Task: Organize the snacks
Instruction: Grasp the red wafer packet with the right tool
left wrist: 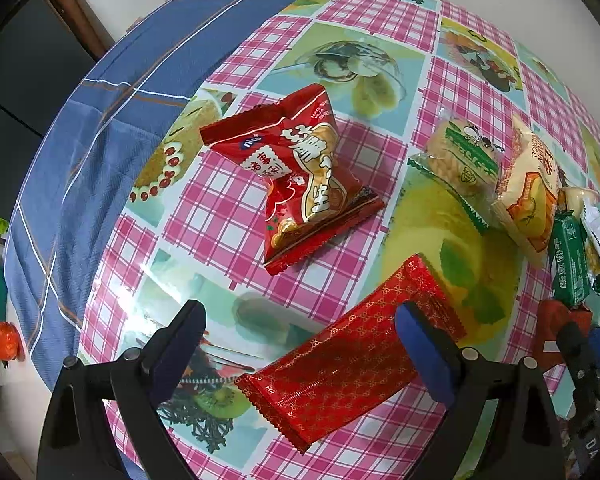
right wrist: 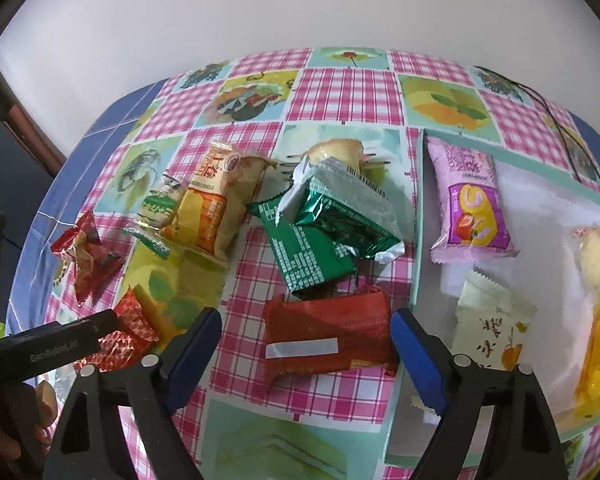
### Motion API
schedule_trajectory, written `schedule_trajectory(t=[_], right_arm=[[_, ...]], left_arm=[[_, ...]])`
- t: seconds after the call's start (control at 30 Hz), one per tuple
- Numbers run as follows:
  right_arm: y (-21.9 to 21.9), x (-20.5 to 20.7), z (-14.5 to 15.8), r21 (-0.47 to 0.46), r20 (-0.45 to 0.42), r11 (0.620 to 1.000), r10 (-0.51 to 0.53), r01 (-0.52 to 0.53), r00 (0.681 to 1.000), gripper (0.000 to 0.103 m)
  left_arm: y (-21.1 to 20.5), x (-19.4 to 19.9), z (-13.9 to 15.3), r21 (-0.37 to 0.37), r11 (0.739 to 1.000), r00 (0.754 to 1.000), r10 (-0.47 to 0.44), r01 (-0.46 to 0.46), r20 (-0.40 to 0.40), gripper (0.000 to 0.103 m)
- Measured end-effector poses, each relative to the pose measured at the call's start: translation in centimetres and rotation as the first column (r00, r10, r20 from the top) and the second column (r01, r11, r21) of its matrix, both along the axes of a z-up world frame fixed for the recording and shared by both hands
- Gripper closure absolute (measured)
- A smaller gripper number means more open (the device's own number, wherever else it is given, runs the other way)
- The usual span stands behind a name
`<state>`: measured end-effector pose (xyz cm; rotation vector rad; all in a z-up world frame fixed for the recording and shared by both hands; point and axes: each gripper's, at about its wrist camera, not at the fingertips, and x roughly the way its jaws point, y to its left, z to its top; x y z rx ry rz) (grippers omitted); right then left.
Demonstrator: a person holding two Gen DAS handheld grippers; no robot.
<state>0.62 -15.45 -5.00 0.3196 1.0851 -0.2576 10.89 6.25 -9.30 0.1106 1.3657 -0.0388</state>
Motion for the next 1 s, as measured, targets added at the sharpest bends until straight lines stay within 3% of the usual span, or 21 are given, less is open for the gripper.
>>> schedule_trajectory(t=[0.43,0.57,0.67,0.7,1.0], right_arm=[[0.8,0.2,-0.8,-0.002,-0.03,0.999,0.032,-0.032,0.999,0.016],[1.3,0.5,-1.2,-0.041,-0.042,0.998,0.048,-0.05,0.998,0.016],[1.7,0.7,-1.3,-0.07,-0.058,0.996,0.058,-0.062,0.997,0.025],[1.6,0.7,-1.4,-0.068,-0.064,0.996,0.055,-0.059,0.996,0.034],[1.5,-0.1,-1.3,-0.032,-0.07,0.998,0.042,-0.045,0.997,0.039]], left_arm=[[0.0,0.1,0.3,0.003,1.0,1.0,-0.004,0.004,0.007,0.007],[-0.2,0.0,0.4,0.007,1.0,1.0,-0.014,0.013,0.005,0.007],[-0.2,0.0,0.3,0.009,1.0,1.0,-0.018,0.018,0.003,0.007],[-0.2,0.0,0.4,0.01,1.0,1.0,-0.019,0.019,0.004,0.007],[-0.8,-0.2,0.5,0.011,0.997,0.997,-0.077,0.077,0.003,0.007]])
